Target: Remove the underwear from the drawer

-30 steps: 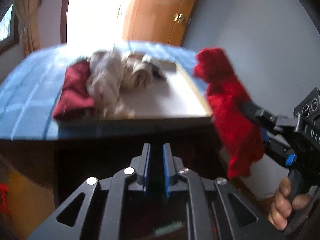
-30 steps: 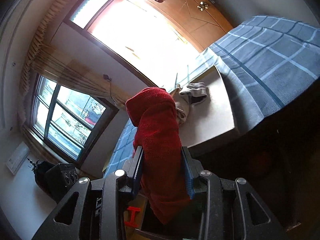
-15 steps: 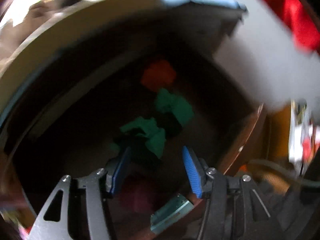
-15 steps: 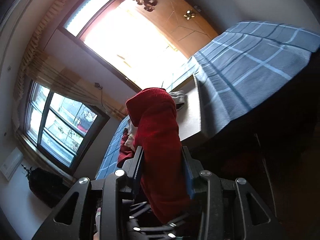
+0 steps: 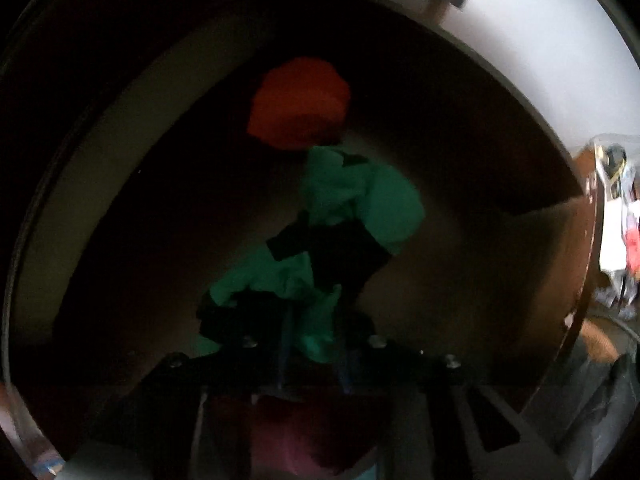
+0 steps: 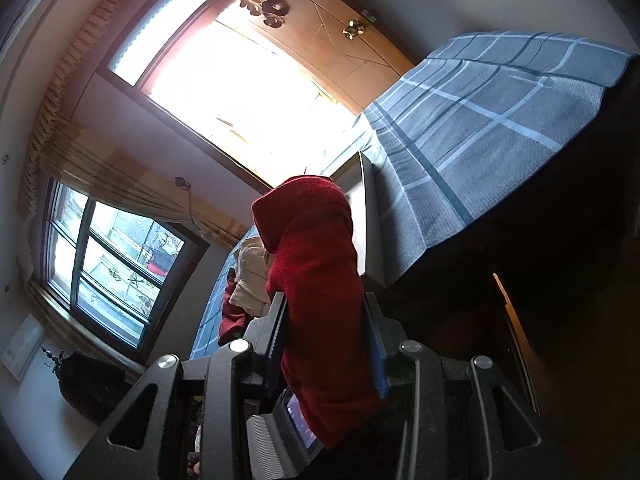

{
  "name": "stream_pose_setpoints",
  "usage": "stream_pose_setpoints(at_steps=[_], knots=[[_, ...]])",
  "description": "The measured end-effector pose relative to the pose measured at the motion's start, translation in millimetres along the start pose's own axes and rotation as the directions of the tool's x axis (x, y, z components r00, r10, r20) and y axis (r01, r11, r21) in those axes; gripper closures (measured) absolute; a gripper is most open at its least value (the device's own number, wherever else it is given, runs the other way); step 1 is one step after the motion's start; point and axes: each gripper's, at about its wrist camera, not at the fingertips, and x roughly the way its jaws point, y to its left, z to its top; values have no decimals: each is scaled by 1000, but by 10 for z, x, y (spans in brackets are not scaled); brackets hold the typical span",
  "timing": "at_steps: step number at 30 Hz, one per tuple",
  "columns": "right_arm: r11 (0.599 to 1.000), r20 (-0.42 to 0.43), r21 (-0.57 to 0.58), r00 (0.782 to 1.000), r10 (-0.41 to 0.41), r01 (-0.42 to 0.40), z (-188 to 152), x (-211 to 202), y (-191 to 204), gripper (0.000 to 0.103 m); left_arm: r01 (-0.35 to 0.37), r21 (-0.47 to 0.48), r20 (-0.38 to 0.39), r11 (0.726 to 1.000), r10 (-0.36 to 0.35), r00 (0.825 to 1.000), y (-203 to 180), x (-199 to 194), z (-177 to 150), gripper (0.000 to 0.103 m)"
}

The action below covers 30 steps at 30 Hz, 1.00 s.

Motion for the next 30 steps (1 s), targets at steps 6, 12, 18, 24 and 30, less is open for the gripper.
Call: stream_pose_setpoints(at_steps=[6, 12, 18, 24, 30], knots=[[1000, 11, 0, 1000, -18, 18, -6, -10, 6, 65, -23, -85, 129, 996, 34, 991, 14, -314, -110, 91], [1000, 0, -7, 1000, -26, 26, -42, 22, 42, 65, -69, -93, 161, 993, 83, 983, -102, -472, -155, 92], [999, -5, -21, 999, -33, 33, -78, 4, 89, 65, -92, -108, 190, 990, 112, 975, -111, -494, -135, 96], [997, -1, -46, 998, -66, 66, -85, -44, 75, 65, -129, -126, 228, 984, 155, 961, -107, -607, -178, 96], [995, -1, -44, 996, -89, 89, -102, -83, 13, 65, -107, -100, 203, 989, 126, 971, 32, -510, -248, 96]])
